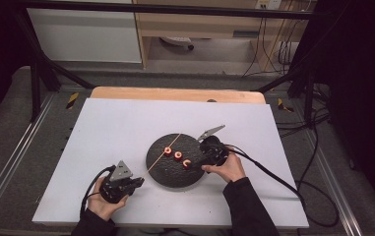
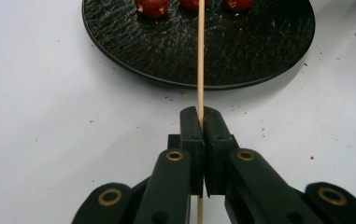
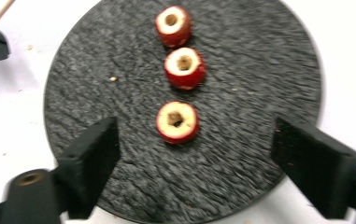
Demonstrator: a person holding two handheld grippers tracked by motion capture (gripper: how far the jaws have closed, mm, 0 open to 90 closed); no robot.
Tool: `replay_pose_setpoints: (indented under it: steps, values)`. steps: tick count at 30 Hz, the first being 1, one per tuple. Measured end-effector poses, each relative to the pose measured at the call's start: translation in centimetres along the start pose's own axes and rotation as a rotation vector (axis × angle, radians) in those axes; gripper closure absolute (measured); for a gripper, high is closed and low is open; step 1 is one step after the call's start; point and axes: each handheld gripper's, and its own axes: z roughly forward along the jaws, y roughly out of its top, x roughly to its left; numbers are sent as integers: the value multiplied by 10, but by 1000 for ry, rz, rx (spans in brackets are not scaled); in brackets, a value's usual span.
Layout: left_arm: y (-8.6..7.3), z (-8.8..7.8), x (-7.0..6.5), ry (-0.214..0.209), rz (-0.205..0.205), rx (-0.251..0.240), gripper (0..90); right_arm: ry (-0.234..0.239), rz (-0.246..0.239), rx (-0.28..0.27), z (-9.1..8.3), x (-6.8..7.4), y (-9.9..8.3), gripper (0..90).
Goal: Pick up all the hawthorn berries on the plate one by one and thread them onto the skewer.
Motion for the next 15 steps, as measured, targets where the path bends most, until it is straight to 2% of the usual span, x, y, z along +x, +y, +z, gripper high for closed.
replay_pose_setpoints:
  steps: [2,6,9,12,15]
  values:
    - [0,1,0,1,-1,2,884,21,-4,43,5,0,5,216]
    - [-1,1,1,2,-1,5,884,27,-7,115,13,1,14,285]
    - [-1,2,1,3,-5,6,884,45,3,132,19,2,20,352]
    - [-1,2,1,2,-4,6,884,36,7,151,23,4,24,399]
    - [-2,2,1,2,-5,6,884,34,23,138,26,4,24,450]
